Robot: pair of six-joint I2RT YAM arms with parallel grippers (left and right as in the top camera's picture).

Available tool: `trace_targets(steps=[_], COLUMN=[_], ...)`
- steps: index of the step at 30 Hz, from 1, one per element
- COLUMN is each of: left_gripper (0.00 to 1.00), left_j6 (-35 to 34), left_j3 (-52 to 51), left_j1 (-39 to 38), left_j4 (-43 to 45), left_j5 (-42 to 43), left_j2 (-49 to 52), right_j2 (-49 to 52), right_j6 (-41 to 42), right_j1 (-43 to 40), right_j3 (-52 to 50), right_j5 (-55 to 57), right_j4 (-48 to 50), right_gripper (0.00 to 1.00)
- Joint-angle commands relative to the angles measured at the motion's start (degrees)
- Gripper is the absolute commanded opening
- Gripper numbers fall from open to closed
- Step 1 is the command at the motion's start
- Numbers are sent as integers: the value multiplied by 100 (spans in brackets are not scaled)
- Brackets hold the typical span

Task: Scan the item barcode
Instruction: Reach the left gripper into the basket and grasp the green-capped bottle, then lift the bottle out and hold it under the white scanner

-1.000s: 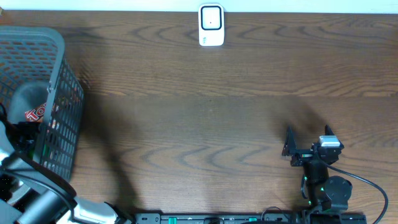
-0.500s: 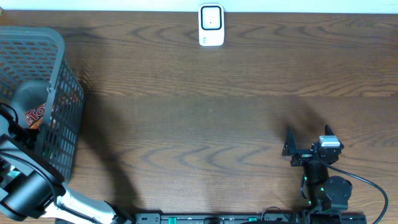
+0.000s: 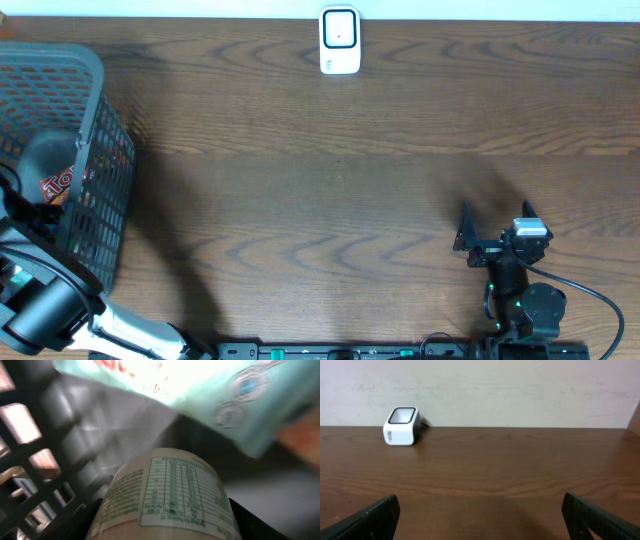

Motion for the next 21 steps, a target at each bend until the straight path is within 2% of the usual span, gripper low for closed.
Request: trace_targets(steps=[1,5,10,15,17,21], left_gripper=[66,67,67,67,68,68], left_j6=[103,138,210,-83,-190,-431], left_j3=[905,1906,2826,3082,3082,3080], left_j1=[9,9,2,-188,-476,-1578], left_j4=[-385,-846,-870,-417,-243,-173], left_j5=[-20,466,1950,3587,4006,3829], left_j2=[-361,-723,-1414,-2297,-2594,-2909], right_j2=[-2,-2,-2,-2,-2,-2], right_j6=[79,79,81,81,81,81], right_j1=[-9,-9,-9,-9,-9,-9], right_j3=[-9,-9,-9,-9,-9,-9], right_j5=[9,9,9,9,9,9], right_j4=[-17,-17,-17,-17,-17,-17], right_gripper=[99,99,99,99,99,99])
